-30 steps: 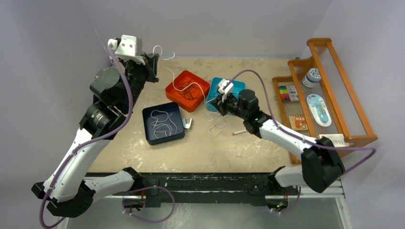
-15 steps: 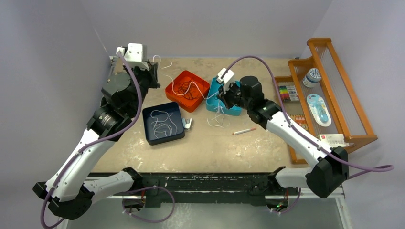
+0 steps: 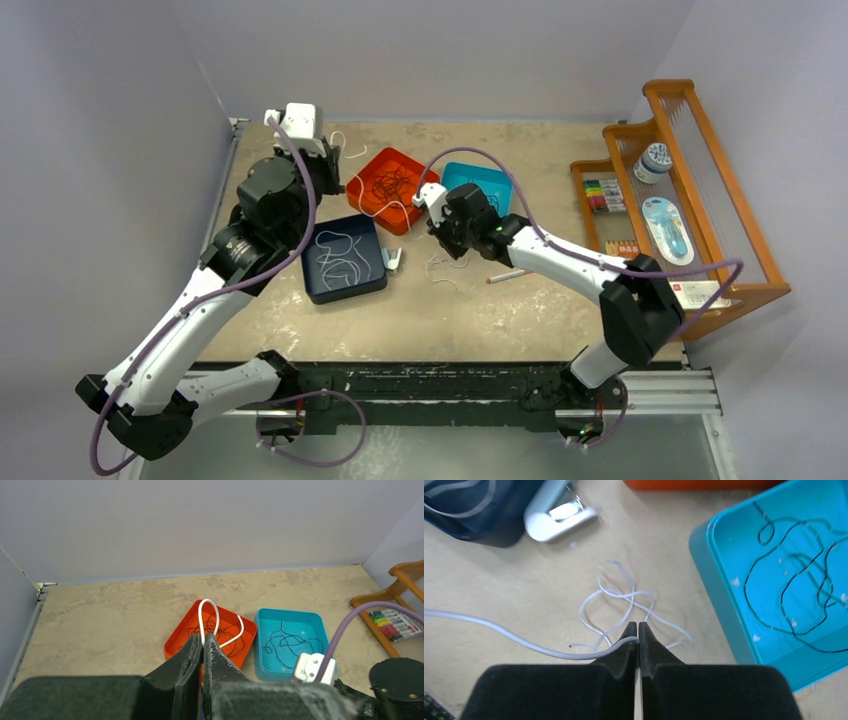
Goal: Untangle the cables
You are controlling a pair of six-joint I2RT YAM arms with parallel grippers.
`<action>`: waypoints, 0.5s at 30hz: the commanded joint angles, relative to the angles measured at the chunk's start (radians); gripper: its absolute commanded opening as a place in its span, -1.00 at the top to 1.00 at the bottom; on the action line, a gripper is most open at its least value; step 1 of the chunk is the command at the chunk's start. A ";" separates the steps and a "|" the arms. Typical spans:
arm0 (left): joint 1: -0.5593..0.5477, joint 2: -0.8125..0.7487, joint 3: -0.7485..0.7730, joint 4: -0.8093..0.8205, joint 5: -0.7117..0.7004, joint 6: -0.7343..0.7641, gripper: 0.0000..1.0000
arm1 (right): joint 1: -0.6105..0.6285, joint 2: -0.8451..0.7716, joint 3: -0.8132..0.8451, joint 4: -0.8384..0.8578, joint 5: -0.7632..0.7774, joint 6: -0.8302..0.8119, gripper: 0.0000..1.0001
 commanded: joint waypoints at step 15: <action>-0.002 0.073 -0.124 0.138 0.110 -0.137 1.00 | 0.016 -0.033 0.047 -0.175 0.588 0.119 1.00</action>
